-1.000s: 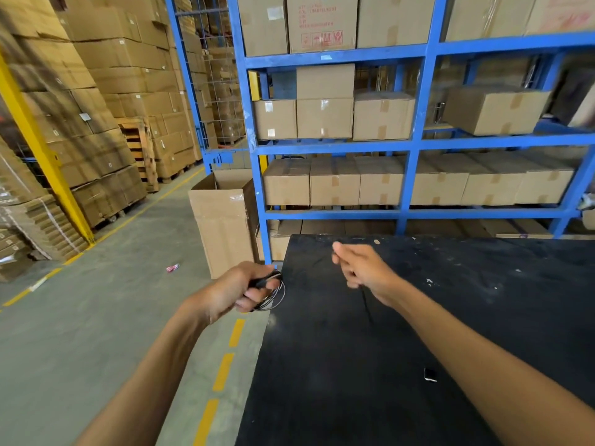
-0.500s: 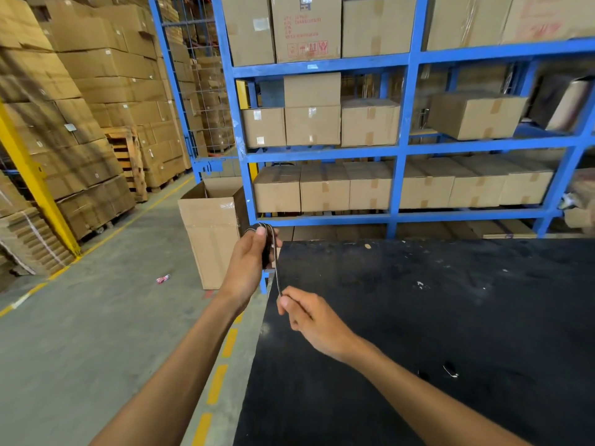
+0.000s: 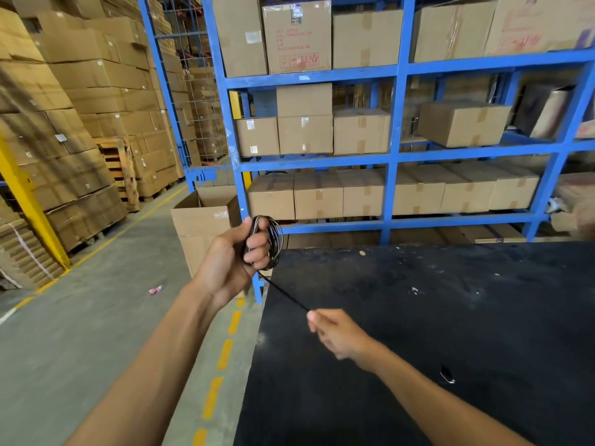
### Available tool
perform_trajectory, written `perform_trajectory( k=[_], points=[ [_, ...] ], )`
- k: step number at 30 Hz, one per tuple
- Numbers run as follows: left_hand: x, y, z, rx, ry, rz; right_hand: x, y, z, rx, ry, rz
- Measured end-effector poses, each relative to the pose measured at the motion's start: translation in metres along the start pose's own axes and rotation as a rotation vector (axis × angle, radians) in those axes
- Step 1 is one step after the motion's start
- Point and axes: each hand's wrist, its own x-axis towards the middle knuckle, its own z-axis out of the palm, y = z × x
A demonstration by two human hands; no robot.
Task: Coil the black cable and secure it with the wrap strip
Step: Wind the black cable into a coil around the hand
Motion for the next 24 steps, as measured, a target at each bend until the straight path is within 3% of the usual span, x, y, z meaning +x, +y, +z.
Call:
perform_trajectory(
  k=[3,5,8,12,19,21,24],
  points=[
    [-0.008,-0.007,-0.001,0.156,0.071,-0.154,0.009,-0.018,-0.037,0.177,0.099,0.099],
    [-0.011,-0.025,-0.001,0.313,0.110,-0.261,0.013,-0.042,-0.056,0.282,0.119,0.085],
    [-0.011,-0.052,-0.001,0.621,0.078,-0.278,0.012,-0.084,-0.066,0.426,0.092,0.003],
    [-0.006,-0.062,-0.004,0.777,0.064,-0.199,-0.007,-0.123,-0.048,0.138,0.015,-0.143],
    [0.007,-0.066,0.002,0.234,0.237,-0.092,-0.037,-0.120,0.005,-0.286,0.117,-0.377],
    [0.009,-0.058,0.003,-0.006,0.190,-0.113,-0.042,-0.105,0.015,-0.323,0.144,-0.420],
    [0.011,-0.041,0.002,-0.084,0.137,-0.081,-0.048,-0.076,0.030,-0.301,0.146,-0.444]
  ],
)
